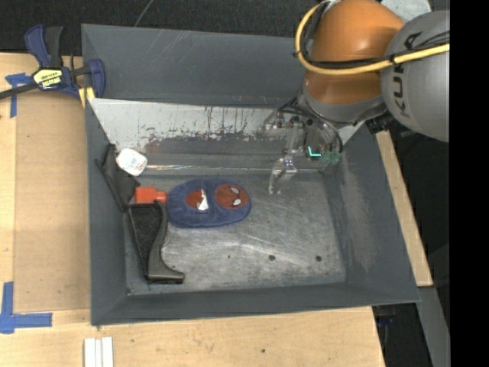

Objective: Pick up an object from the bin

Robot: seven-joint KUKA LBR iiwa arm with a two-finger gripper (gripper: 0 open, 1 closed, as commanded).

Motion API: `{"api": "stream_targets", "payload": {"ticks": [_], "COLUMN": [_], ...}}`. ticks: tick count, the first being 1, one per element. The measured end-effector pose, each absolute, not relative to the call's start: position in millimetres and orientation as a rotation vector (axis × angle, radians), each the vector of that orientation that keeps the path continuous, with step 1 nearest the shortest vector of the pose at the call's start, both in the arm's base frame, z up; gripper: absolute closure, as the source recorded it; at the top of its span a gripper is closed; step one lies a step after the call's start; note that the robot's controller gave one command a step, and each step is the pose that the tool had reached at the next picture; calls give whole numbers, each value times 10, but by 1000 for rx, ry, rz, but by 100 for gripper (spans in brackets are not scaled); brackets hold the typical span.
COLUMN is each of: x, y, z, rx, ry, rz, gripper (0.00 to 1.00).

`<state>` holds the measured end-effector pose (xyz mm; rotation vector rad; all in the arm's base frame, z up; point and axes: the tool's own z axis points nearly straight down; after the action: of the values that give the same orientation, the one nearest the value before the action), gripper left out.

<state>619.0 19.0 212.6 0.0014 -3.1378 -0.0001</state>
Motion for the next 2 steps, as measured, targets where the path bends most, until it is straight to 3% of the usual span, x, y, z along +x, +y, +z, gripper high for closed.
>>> {"api": "stream_targets", "payload": {"ticks": [1, 2], "x": [6238, 6239], "y": [750, 755], "z": [864, 861], "rx": [286, 285], "ry": [-3137, -3136], "rz": [4, 2], "gripper": [0, 100]}}
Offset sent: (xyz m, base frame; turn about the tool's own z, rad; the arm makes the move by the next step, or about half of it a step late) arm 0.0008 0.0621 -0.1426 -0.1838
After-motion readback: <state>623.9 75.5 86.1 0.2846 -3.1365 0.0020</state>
